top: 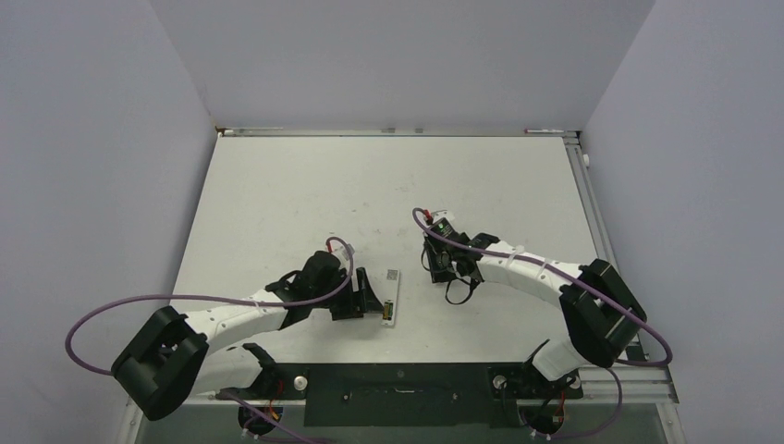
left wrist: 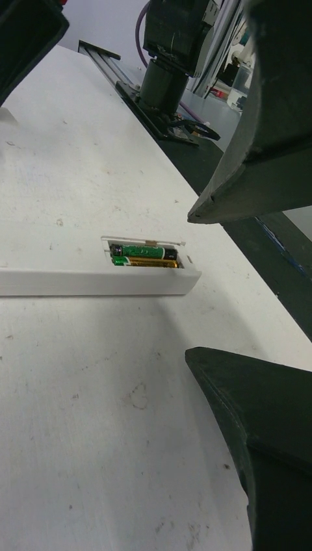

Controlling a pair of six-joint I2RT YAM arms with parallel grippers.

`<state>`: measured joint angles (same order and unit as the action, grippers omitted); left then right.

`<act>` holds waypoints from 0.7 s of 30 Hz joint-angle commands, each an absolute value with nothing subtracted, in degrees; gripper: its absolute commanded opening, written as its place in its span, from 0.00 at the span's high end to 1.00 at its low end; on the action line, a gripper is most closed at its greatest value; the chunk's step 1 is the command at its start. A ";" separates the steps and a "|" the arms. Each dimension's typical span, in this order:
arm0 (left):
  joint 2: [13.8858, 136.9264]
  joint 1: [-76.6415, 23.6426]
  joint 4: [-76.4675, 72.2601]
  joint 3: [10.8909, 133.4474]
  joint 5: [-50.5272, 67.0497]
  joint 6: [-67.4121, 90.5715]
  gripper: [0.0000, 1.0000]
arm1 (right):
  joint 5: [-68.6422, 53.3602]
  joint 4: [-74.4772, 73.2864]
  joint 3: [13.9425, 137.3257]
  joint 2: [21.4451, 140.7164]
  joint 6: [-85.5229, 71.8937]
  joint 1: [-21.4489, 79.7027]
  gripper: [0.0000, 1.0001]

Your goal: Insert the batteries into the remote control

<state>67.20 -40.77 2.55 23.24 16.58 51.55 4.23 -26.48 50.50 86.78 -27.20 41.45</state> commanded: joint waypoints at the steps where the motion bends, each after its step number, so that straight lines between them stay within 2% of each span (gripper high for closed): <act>1: 69.61 -41.88 -6.17 22.86 18.60 54.44 0.34 | 6.14 -26.20 49.70 82.95 -29.95 43.48 0.91; 21: 82.80 -48.03 -18.46 25.98 19.79 60.89 0.42 | 7.88 -27.07 48.50 80.47 -34.02 49.90 0.91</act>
<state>80.31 -46.72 -15.09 23.75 19.94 59.70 5.63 -26.74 47.83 83.44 -32.67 48.86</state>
